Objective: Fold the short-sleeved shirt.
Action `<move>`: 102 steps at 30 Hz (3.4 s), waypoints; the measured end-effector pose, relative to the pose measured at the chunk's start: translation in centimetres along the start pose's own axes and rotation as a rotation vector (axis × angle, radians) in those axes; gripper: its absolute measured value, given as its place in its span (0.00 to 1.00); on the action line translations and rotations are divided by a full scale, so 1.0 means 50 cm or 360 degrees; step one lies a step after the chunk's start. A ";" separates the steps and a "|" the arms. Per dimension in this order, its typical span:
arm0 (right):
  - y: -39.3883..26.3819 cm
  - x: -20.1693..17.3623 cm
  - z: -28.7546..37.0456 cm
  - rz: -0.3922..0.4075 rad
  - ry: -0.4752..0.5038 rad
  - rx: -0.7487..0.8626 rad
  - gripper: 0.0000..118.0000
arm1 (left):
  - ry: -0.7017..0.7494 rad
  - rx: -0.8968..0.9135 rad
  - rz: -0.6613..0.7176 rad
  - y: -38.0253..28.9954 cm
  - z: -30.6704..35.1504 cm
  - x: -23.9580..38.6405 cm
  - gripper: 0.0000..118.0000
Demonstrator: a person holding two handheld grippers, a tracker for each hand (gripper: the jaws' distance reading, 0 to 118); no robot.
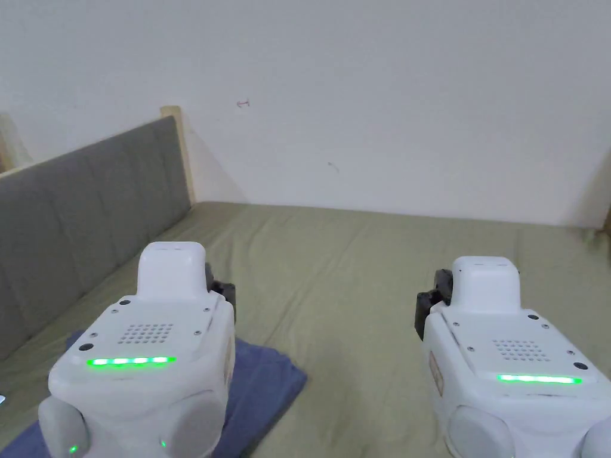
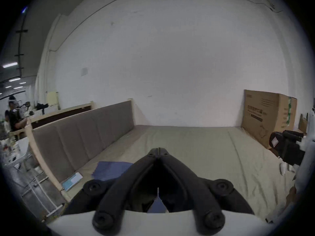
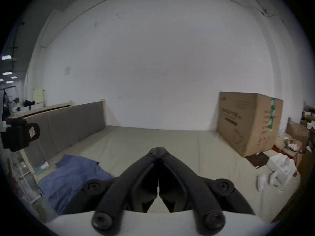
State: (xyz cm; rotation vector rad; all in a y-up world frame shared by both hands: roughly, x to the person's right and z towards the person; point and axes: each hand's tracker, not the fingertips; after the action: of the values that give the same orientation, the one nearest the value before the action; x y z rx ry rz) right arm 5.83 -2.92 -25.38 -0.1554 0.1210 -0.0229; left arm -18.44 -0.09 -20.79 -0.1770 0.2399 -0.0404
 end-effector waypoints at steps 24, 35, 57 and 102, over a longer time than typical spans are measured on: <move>-0.120 -0.090 -0.108 0.0132 0.0230 -0.0397 0.00 | 0.0014 -0.0991 0.0187 -0.274 -0.287 -0.106 0.49; -0.192 -0.075 -0.201 0.0072 0.0157 -0.0616 0.00 | -0.0101 -0.1396 0.0124 -0.457 -0.464 -0.058 0.89; -0.204 0.021 -0.187 -0.0088 0.0033 -0.0707 0.00 | -0.0097 -0.1431 0.0639 -0.353 -0.444 -0.138 0.10; -0.154 0.466 0.087 -0.0435 -0.0764 -0.0574 0.00 | -0.1328 -0.1311 -0.0407 -0.286 -0.178 0.661 0.93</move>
State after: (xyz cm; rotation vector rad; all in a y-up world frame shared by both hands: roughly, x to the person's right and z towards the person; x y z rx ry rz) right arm 29.36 -10.59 -22.69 -0.5311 -0.3791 -0.2355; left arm 11.26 -17.68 -34.45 -1.0160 -0.6213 -0.1162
